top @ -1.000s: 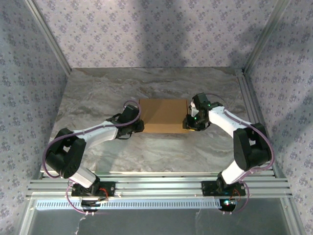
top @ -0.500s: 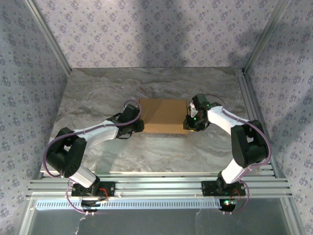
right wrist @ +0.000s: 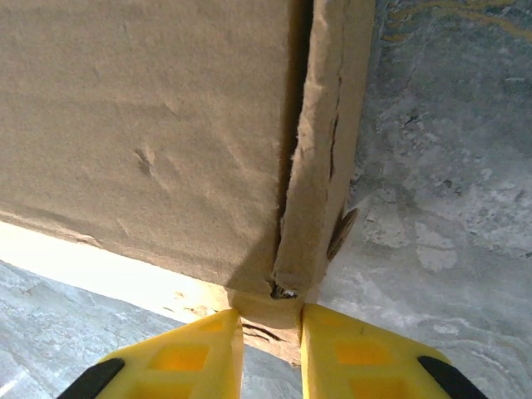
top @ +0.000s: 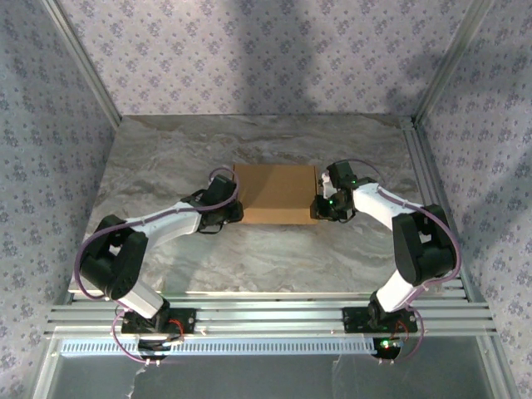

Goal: Fold the paper box

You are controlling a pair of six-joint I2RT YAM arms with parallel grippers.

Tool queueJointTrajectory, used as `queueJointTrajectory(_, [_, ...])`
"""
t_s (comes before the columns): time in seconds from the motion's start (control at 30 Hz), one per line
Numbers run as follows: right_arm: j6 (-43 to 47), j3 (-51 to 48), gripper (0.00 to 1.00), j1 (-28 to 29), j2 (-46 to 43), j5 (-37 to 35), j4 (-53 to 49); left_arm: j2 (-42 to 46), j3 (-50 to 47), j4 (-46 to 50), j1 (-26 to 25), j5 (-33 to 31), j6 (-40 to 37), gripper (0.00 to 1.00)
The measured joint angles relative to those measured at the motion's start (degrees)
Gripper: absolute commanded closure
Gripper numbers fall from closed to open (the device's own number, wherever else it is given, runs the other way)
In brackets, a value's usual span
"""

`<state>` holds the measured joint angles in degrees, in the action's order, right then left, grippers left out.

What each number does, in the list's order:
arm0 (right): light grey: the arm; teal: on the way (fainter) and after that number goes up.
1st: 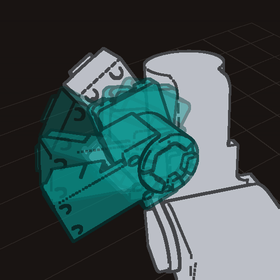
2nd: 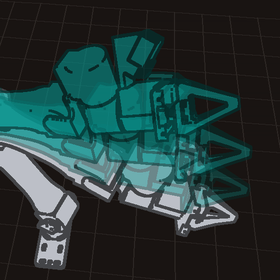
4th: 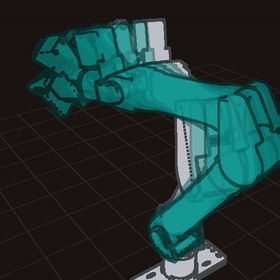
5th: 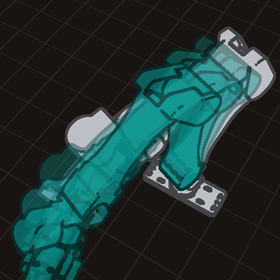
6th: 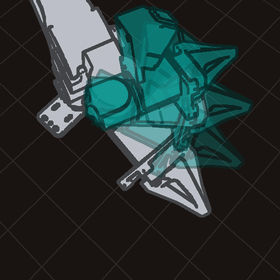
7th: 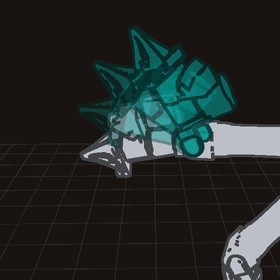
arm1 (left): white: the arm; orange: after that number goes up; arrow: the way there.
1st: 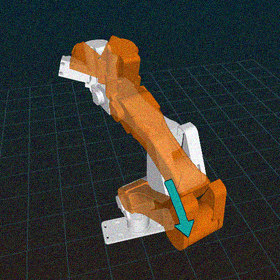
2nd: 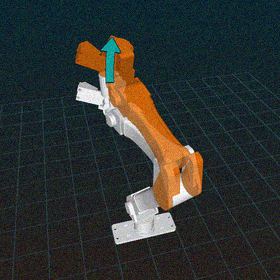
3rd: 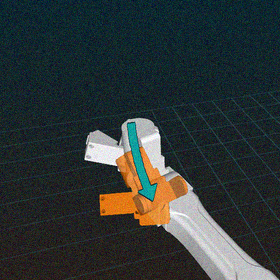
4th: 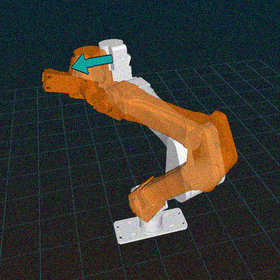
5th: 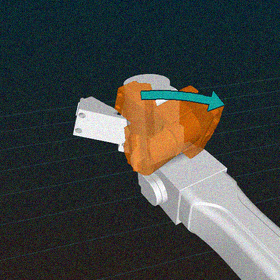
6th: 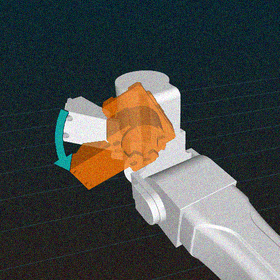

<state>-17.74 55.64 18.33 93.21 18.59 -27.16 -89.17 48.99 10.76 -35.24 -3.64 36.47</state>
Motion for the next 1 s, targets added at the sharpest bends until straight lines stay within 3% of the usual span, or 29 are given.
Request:
queueJointTrajectory(0.53, [-5.81, 5.62, 0.78, -2.54, 2.82, 8.09, -8.72, 0.00, 1.22, 3.15, 0.83, -0.22, -0.48, 0.69])
queueJointTrajectory(1.0, [0.13, 7.30, 0.79, -1.66, 5.16, 5.03, -8.28, -2.78, 5.88, 6.27, 2.91, 1.49, -2.45, 0.69])
